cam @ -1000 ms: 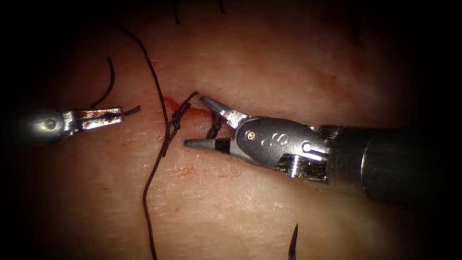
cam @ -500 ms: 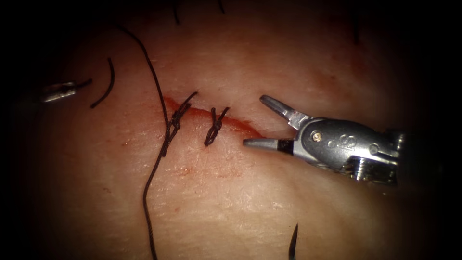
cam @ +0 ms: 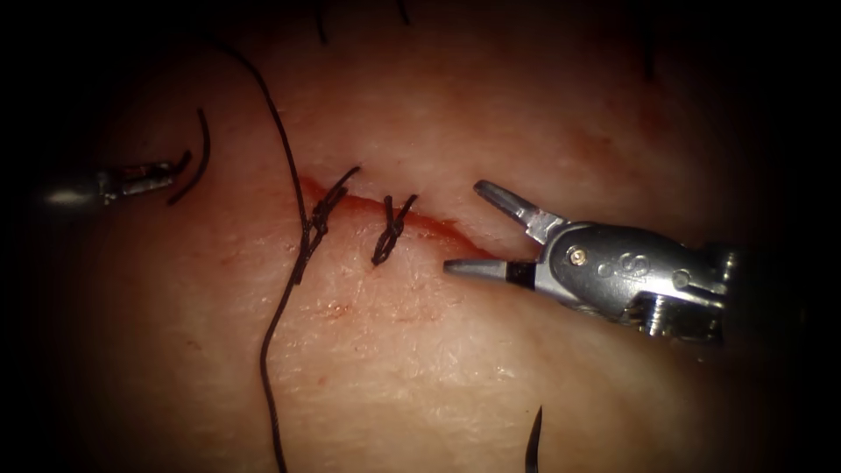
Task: Wound Closure
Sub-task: Pick up the needle using the left gripper
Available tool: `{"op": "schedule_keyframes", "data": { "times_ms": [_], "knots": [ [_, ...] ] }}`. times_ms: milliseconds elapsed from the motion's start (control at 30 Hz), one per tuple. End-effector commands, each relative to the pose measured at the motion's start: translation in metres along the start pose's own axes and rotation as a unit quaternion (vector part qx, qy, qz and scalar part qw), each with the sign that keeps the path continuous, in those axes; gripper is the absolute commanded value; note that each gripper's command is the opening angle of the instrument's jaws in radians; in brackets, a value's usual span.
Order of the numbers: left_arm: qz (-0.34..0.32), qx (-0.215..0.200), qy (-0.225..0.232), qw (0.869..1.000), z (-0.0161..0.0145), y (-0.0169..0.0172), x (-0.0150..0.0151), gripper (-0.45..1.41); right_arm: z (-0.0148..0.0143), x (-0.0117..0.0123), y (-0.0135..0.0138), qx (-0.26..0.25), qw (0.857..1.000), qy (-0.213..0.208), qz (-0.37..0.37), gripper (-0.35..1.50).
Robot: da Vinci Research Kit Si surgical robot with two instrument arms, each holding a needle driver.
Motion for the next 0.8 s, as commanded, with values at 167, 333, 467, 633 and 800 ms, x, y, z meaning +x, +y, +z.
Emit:
{"op": "schedule_keyframes", "data": {
  "times_ms": [167, 333, 467, 633, 800],
  "knots": [
    [-0.023, 0.022, -0.01, 0.999, -0.0022, -0.0009, -0.001, 1.23, 0.0007, -0.0003, -0.0003, 0.001, 1.0, 0.002, 0.003, 1.47],
    [-0.032, 0.028, -0.017, 0.999, -0.0051, -0.0007, -0.0019, 1.13, 0.0007, -0.0003, -0.0003, 0.0, 1.0, 0.003, 0.004, 1.47],
    [-0.032, 0.027, -0.027, 0.999, -0.0066, 0.0001, -0.0019, 1.1, 0.0006, -0.0004, -0.0002, 0.001, 1.0, 0.003, 0.004, 1.47],
    [-0.084, 0.007, -0.023, 0.996, -0.0076, 0.0005, -0.0003, 1.08, 0.0005, -0.0004, -0.0002, 0.001, 1.0, 0.003, 0.007, 1.47],
    [-0.139, -0.013, 0.109, 0.984, -0.0071, 0.0018, 0.0032, 1.01, 0.0006, -0.0004, -0.0002, 0.0, 1.0, 0.004, 0.007, 1.47]
  ]
}}
